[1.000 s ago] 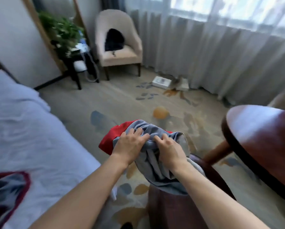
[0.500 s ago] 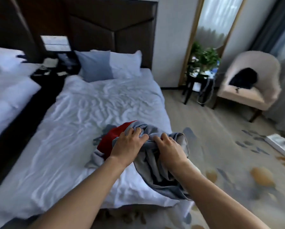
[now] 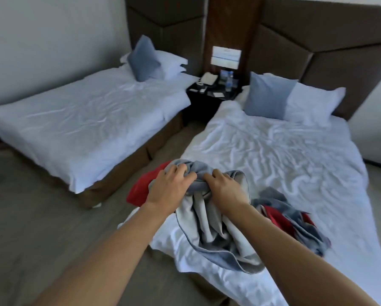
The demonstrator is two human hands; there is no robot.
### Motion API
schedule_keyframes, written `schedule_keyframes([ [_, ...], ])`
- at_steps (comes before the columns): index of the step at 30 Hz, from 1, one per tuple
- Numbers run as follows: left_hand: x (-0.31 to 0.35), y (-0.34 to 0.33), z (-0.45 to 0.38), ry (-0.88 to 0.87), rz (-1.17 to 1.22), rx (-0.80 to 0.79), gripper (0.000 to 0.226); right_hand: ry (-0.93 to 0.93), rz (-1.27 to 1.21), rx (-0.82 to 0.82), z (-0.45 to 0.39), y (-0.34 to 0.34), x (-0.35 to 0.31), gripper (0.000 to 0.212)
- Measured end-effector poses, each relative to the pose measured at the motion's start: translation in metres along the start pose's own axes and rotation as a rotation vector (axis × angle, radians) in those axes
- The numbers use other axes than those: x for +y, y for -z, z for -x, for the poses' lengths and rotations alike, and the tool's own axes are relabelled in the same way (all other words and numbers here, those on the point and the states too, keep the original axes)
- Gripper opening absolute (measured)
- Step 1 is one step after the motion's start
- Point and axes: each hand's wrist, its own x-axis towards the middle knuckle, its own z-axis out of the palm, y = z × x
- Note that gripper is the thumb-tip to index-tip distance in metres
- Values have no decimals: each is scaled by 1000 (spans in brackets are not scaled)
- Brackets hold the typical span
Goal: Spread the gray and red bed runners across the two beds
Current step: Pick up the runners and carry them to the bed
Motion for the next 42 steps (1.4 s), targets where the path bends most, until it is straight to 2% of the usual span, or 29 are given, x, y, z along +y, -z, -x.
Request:
schedule_keyframes([
  [6,-132,-28,5,196,-21,-29,25,203,9,-10,-130,-42,-80,43],
  [14,-291,-62,-32,364,-53,-105,50,345,-57,-37,-305,-83,-153,41],
  [17,-344,-69,-47,421,-46,-118,53,376,-65,-58,-362,-88,-180,42],
  [25,-500,-95,-59,485,-70,-140,54,463,-19,-85,-504,-117,-272,45],
  [34,-715,-119,-57,434,-66,-102,52,444,-4,-33,-655,-146,-412,51],
  [42,-889,-141,-62,455,-58,-88,47,440,8,-32,-790,-175,-526,43],
])
